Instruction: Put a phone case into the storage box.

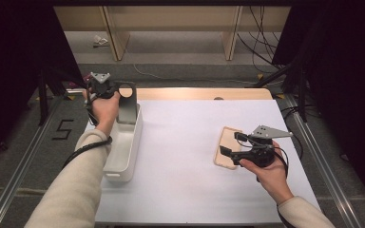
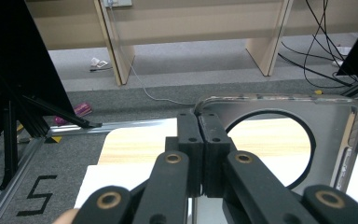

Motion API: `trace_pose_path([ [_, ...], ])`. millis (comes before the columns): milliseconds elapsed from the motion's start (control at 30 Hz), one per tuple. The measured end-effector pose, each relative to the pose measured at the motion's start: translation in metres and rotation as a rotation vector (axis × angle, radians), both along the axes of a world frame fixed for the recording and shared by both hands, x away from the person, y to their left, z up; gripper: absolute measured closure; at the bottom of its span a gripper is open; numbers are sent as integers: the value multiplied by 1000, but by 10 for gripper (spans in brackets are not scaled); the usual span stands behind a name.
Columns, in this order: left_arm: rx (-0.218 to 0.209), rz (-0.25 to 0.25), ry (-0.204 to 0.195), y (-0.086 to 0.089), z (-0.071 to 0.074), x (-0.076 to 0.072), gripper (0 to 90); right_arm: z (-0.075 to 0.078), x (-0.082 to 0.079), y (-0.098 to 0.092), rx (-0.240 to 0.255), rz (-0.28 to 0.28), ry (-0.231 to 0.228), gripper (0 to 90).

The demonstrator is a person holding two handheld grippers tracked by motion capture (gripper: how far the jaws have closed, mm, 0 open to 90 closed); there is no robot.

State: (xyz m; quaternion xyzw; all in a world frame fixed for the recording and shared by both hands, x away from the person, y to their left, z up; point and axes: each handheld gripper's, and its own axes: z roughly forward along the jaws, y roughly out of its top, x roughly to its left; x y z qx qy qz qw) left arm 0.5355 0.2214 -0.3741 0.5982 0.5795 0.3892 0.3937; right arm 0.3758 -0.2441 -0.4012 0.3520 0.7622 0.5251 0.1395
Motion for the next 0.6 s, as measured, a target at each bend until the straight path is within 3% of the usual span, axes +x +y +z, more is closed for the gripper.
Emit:
trace_pose_path([
  [600, 12, 5, 13, 1, -6, 2, 884, 0, 0, 0, 2, 2, 1, 171],
])
